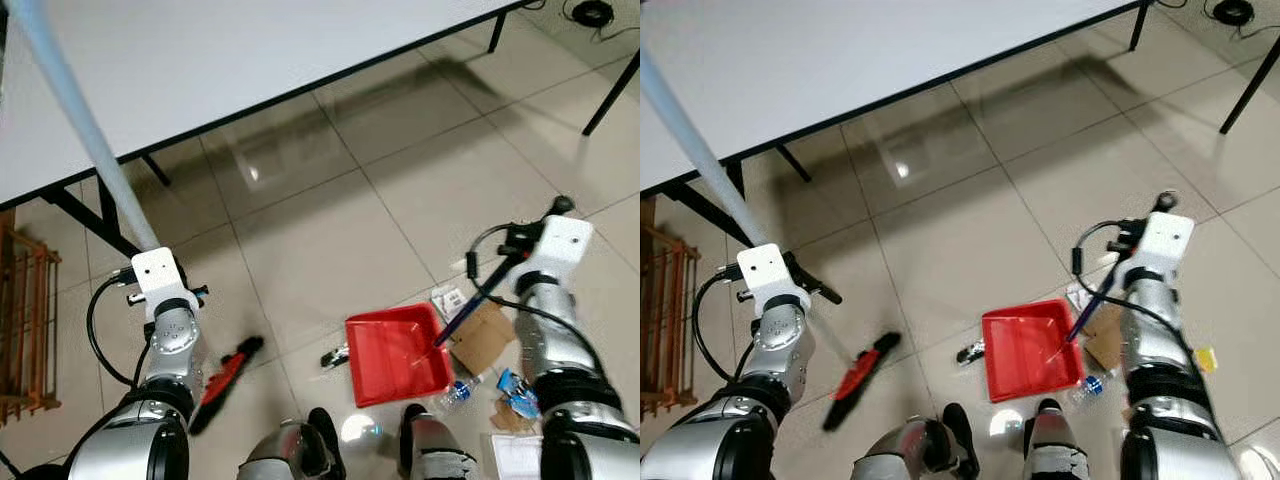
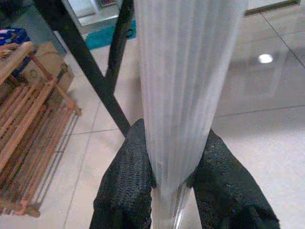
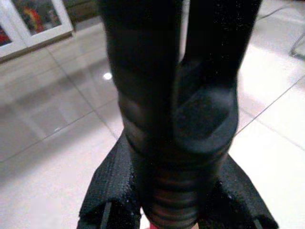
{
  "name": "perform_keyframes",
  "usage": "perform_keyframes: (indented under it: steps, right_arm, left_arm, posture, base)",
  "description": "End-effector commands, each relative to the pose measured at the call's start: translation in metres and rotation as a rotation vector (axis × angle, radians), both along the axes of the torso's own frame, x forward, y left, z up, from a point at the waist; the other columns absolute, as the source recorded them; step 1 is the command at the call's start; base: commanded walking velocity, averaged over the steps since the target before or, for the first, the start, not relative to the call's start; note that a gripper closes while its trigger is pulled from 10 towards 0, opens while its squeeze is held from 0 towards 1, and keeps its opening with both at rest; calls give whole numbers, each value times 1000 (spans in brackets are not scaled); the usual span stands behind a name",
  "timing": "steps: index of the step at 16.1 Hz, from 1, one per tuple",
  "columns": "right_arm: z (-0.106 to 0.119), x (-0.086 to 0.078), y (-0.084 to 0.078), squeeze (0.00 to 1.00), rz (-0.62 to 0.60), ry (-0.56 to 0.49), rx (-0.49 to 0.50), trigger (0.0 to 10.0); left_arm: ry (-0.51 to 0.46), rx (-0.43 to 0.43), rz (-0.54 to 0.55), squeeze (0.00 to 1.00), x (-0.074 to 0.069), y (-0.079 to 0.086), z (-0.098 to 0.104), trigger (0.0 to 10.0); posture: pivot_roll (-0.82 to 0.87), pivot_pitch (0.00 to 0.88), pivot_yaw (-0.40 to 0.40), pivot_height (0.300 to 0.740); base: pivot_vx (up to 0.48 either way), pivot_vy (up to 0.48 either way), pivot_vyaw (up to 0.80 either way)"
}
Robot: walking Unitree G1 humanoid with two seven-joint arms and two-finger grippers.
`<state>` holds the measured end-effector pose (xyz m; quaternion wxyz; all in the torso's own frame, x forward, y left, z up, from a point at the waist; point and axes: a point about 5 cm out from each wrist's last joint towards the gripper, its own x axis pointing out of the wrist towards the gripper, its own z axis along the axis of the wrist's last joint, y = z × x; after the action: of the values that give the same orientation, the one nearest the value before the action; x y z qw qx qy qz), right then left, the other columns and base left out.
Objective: Sweep floor
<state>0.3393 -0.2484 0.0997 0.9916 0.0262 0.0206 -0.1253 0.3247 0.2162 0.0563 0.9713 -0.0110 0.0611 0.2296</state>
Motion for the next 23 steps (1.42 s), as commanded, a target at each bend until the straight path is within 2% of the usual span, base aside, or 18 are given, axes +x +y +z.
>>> perform_keyframes:
  steps: [1, 3, 8, 12, 14, 22, 23]
  right_arm:
    - [2, 4, 11, 0, 25, -21, 14, 10000]
    - [3, 7, 20, 0, 46, -26, 16, 10000]
    - [5, 5, 7, 0, 21, -28, 0, 10000]
    - [5, 5, 5, 0, 15, -30, -7, 10000]
    - [4, 4, 4, 0, 13, -25, -11, 10000]
    - [1, 4, 6, 0, 3, -26, 3, 10000]
    - [2, 5, 7, 0, 6, -29, 3, 10000]
  left_arm:
    - [19, 4, -2, 0, -2, 3, -3, 10000]
    - [31, -17, 26, 0, -4, 4, -6, 10000]
    - [42, -31, 107, 0, -12, 21, -10, 10000]
    - [14, -16, 141, 0, -13, 20, -7, 10000]
    - [-27, -27, 159, 0, -13, 15, -5, 10000]
    - [6, -30, 165, 0, -18, 15, -13, 10000]
    - [8, -45, 170, 0, -17, 10, -14, 10000]
  posture:
    - [-212, 276, 184, 740]
    - [-209, 276, 182, 740]
    - [-212, 282, 179, 740]
    - [-212, 286, 176, 740]
    - [-209, 296, 178, 740]
    - [-196, 323, 192, 740]
    - [-200, 324, 191, 740]
  base:
    - [0, 0, 0]
    - [0, 0, 0]
    - [0, 0, 0]
    - [0, 0, 0]
    - [0, 0, 0]
    - [0, 0, 0]
    - [0, 0, 0]
